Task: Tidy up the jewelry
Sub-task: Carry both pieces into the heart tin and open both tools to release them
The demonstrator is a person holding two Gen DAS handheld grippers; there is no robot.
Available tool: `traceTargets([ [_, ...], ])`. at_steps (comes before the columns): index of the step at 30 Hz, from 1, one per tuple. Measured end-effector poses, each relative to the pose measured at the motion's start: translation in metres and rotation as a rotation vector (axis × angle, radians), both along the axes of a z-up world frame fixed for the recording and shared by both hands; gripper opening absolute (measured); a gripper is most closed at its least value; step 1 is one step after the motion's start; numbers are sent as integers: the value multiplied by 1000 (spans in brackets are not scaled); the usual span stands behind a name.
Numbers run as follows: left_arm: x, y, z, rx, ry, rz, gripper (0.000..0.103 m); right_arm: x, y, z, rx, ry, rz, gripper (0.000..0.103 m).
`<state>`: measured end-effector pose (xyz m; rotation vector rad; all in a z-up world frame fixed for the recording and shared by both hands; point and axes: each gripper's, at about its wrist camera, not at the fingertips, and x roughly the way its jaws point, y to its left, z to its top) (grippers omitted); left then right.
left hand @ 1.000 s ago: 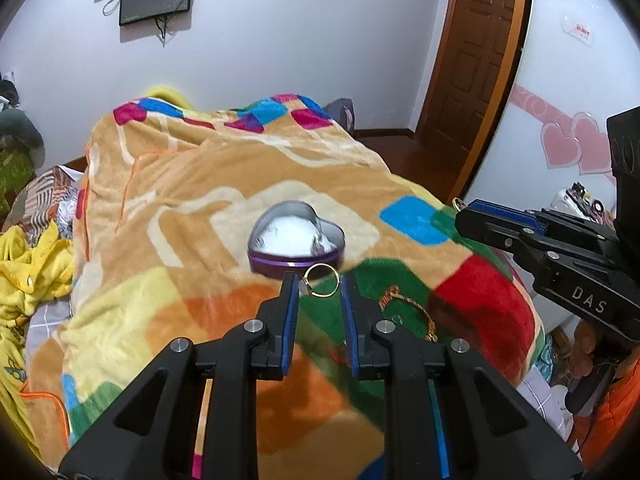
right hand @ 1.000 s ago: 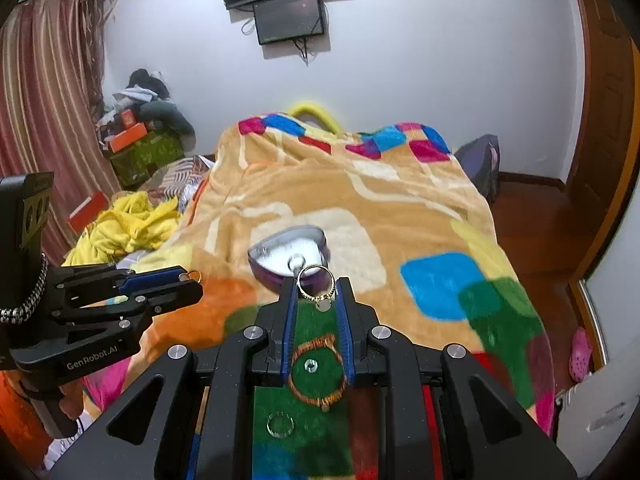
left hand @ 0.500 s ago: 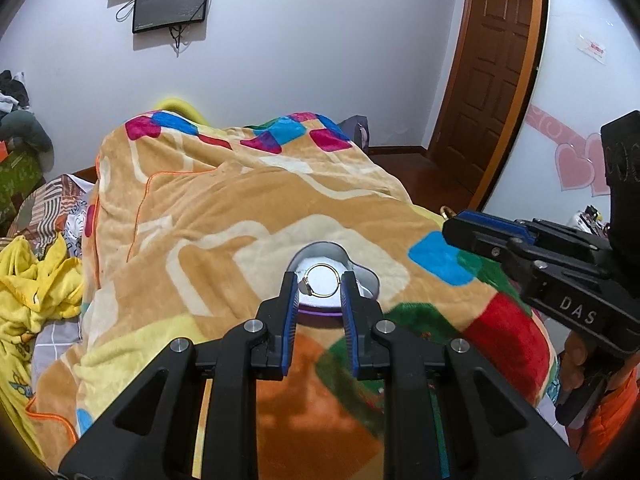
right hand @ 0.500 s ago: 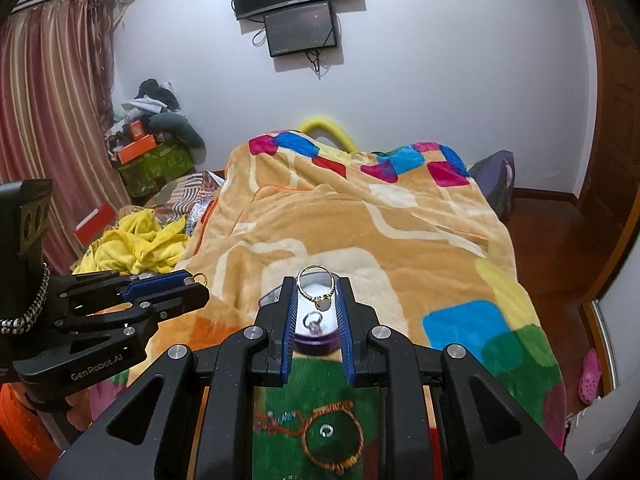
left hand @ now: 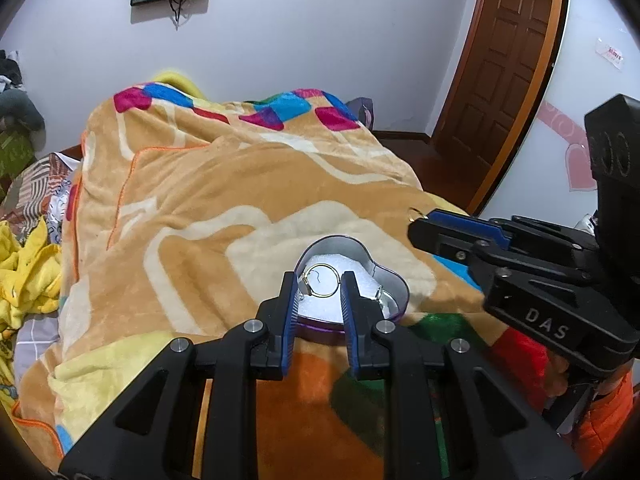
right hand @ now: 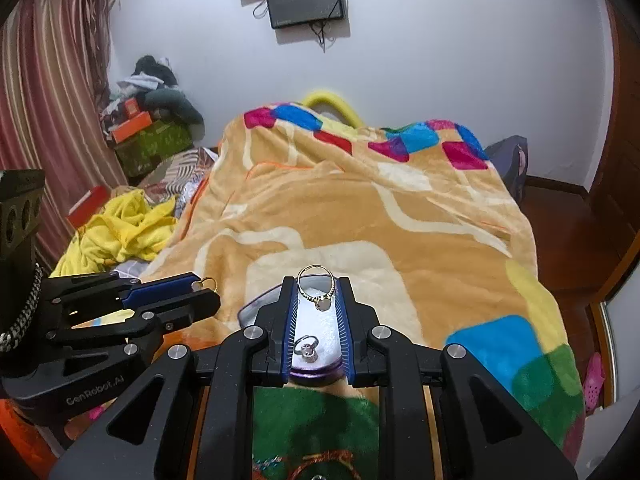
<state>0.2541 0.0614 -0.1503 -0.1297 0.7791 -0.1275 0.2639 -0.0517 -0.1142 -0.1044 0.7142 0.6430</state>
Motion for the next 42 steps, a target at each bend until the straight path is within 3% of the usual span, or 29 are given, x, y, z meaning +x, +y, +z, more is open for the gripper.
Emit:
traceTargets([
  [26,33,-2,-27,-10,78,-50,20,48,19,-32,-79,160,116,17],
  [42,7,-1,3,17,31,-24,21,23,1,-4,-91,91,66,18],
])
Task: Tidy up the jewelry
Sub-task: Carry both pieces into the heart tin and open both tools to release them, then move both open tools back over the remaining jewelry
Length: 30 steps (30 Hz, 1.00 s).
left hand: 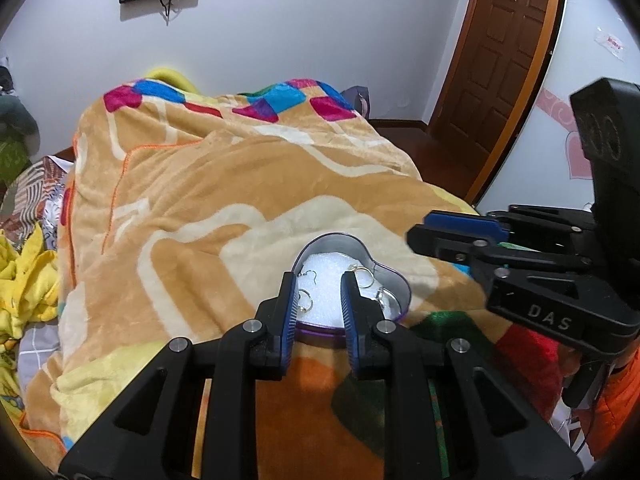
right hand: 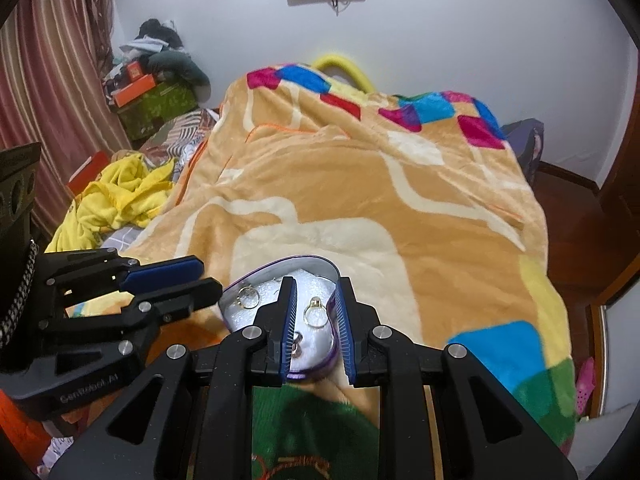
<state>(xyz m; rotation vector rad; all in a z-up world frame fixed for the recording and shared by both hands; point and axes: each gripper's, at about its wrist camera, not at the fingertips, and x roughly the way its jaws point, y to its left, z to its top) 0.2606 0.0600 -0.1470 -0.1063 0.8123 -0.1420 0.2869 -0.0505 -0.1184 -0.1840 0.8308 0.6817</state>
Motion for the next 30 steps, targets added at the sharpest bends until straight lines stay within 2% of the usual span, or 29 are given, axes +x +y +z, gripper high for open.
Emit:
traceTargets([
  [7,-26,-4,18,9,-26,7,22,-29,-15,20,12,-57,-35,18],
  [9,-35,-6,21,10,-31,6,29,-38,-19,24,13,-71,-44,20],
  [11,-42,-9,24,18,-36,3,31,-47,-22,27,14,-80,-50,24],
  [13,-49,-12,26,26,-36,1,31,-57,-28,30,20,-94,-65,34],
  [18,-67,-19,28,28,-34,-15,37,-76,-38,35,22,-117,-95,36],
  [30,-93,-41,5,1,39,-57,38,-108,-62,13,-11,-78,-150,36],
])
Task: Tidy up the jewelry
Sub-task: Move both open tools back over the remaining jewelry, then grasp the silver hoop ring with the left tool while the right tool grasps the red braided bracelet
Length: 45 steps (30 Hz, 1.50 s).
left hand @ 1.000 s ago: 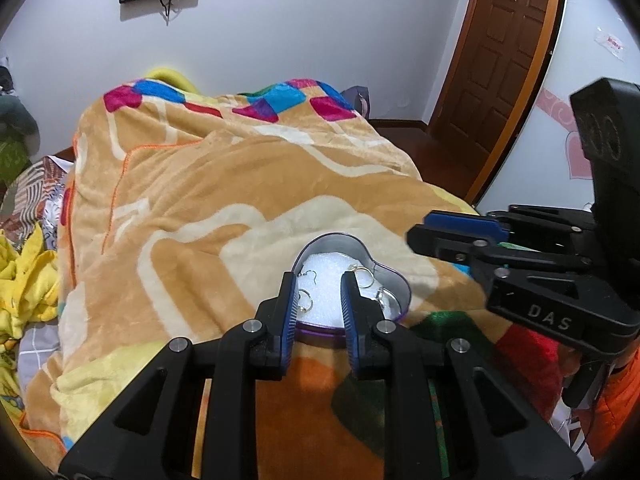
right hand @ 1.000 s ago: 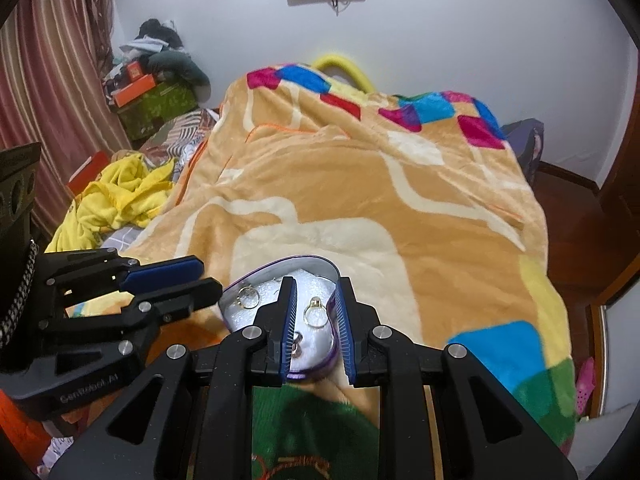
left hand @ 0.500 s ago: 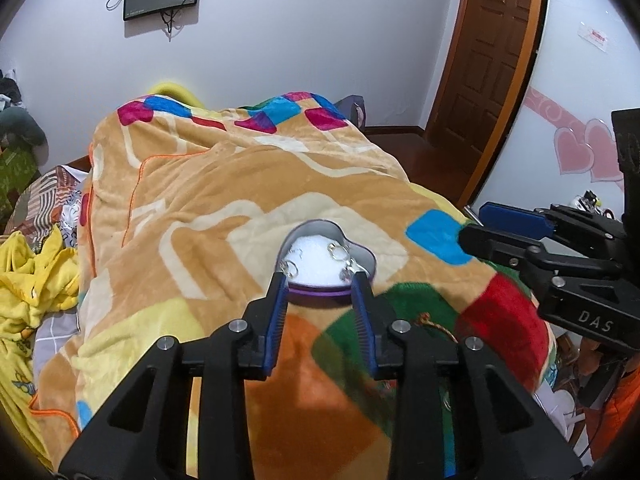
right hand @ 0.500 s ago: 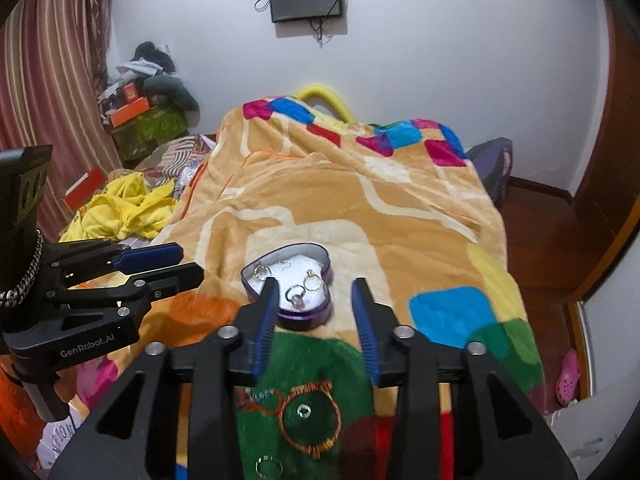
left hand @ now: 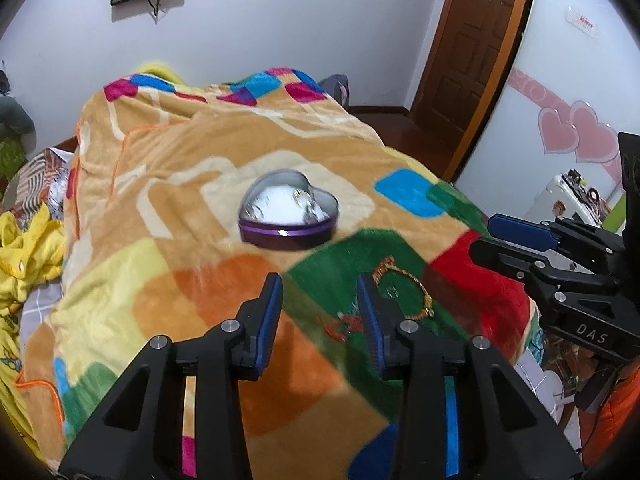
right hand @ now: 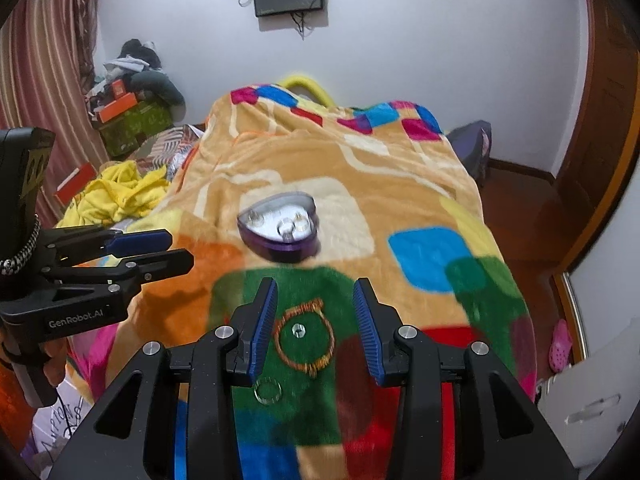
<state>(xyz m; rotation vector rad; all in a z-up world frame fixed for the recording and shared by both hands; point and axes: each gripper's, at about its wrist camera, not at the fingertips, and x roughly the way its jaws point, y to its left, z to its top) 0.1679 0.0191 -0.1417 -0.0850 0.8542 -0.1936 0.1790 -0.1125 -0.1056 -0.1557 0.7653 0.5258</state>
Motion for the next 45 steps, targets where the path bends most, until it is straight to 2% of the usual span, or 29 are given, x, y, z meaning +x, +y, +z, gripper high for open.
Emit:
traceTargets([
  [13,-4,-58,-37,-19,106,-119,38,-21,-36,-31,4,92,-99,36],
  [23,-10,-82,-55,-14,139,-175,38,-24,-56,-41,33,136,-144,36],
  [25,-11,-83,-58,-16,141,-177,37,-24,-56,-42,34,139,-145,36],
  [29,-14,-82,-63,13,129,-172,22,-22,-55,-44,39,143,-141,36],
  [30,-14,-81,-64,13,128,-169,21,-21,-53,-45,40,145,-140,36],
  [36,-11,-64,-60,-18,119,-128,21,-14,-41,-53,46,166,-115,36],
  [45,-6,-42,-59,-15,115,-78,21,2,-24,-67,86,205,-114,36],
])
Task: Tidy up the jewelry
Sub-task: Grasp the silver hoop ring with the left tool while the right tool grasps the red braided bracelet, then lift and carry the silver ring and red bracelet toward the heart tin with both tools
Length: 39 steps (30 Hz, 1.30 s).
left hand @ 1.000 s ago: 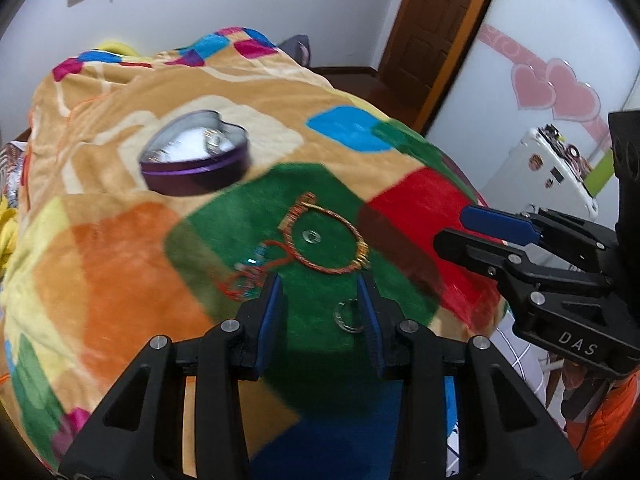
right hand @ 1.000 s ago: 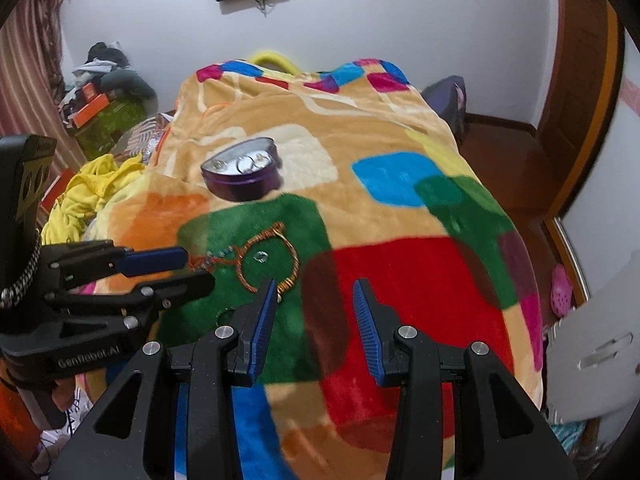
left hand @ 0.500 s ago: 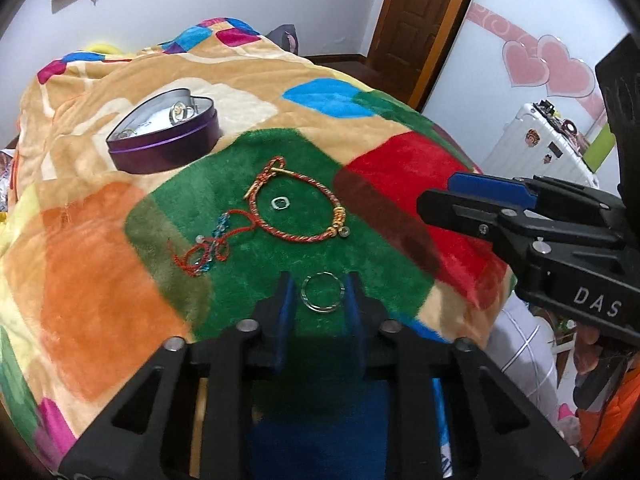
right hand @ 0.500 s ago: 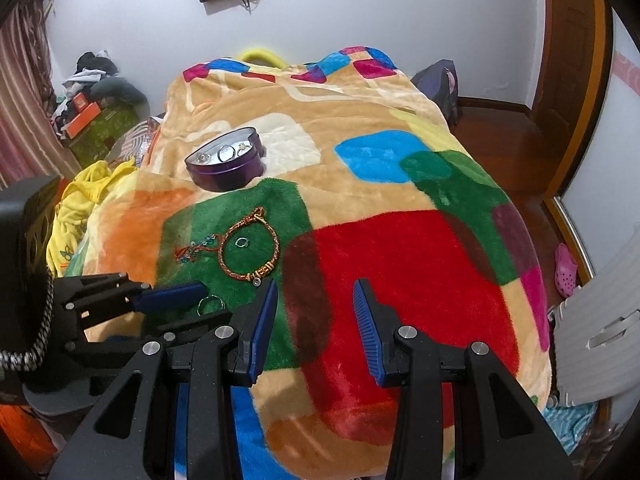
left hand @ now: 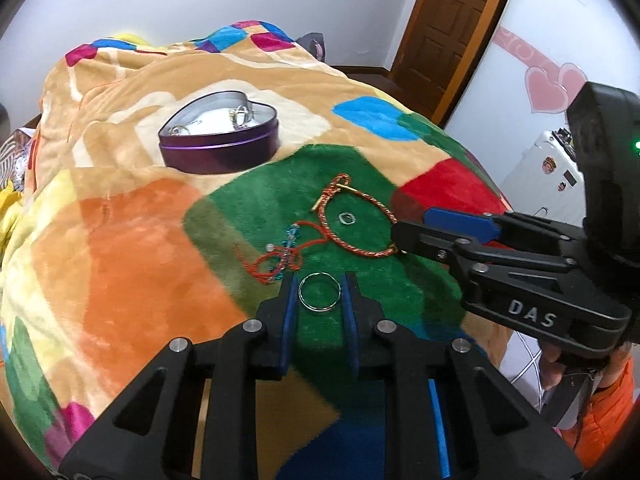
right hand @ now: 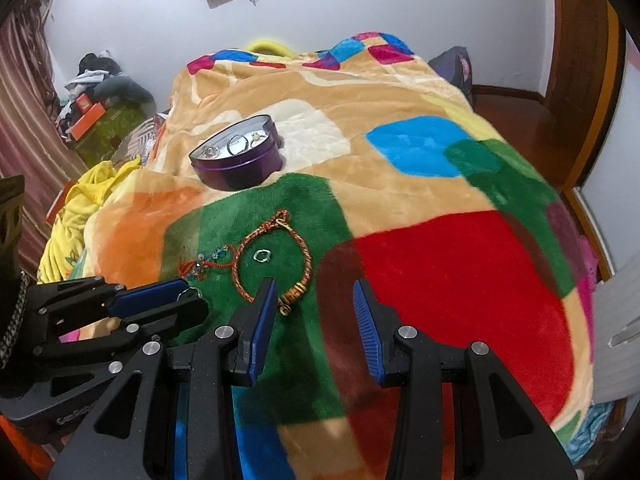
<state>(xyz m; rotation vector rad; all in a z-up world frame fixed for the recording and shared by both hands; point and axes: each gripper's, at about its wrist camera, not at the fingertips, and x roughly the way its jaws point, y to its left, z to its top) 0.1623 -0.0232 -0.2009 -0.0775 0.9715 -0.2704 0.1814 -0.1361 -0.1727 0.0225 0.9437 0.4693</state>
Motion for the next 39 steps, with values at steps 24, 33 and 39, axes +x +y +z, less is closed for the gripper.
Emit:
traceTargets([
  [24,-3,11,17,3,-49,38,21,-3,9,9,-17,-72,13,6],
  [33,-1,22,34,-6,-94,69,21,-2,10,37,4,-158,9,6],
  [39,2,31,46,-1,-131,92,21,2,15,49,21,-194,14,6],
])
